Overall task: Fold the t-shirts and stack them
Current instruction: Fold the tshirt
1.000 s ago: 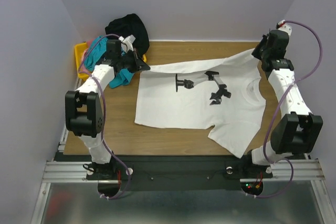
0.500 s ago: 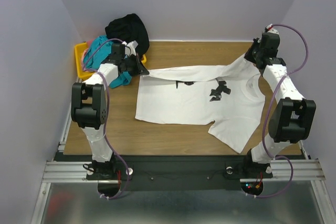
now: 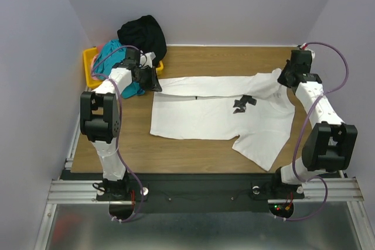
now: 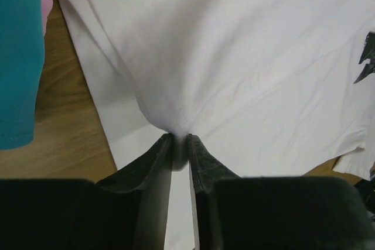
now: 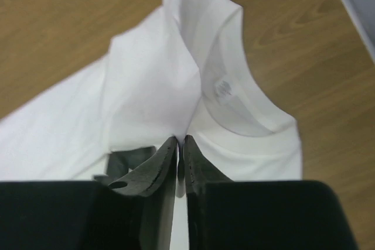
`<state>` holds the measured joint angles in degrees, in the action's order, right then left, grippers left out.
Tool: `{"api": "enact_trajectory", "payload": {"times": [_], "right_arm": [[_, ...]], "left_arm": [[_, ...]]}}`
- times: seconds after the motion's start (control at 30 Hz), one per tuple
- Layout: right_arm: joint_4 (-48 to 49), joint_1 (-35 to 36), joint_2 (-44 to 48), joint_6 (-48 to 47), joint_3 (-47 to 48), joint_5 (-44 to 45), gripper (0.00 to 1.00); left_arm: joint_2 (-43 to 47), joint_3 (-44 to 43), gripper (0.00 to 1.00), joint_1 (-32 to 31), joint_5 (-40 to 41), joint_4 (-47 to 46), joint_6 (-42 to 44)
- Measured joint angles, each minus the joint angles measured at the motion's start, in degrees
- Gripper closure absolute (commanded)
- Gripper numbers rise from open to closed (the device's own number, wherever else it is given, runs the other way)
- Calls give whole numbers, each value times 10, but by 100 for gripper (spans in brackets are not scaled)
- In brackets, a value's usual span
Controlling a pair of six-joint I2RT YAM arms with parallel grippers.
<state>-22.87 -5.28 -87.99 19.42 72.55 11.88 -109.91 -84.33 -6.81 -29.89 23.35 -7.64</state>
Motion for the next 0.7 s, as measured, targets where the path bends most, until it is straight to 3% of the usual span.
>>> {"api": "enact_trajectory", "payload": {"times": [0.03,0.07,0.2,0.47,0.7], "right_arm": [[-10,-1,7,1,-8,8,62],[-21,-3,14,3,-16,18,43],[-41,-18,10,5,-24,40,32],[-54,-30,-53,8,32,39,32],[-52,-30,-125,16,54,17,40]], "left_arm": [[0,0,51,0,4,12,5],[0,2,33,0,10,23,13],[2,13,13,0,36,54,23],[31,13,12,0,37,26,-24],[31,37,12,-5,37,-26,-63]]}}
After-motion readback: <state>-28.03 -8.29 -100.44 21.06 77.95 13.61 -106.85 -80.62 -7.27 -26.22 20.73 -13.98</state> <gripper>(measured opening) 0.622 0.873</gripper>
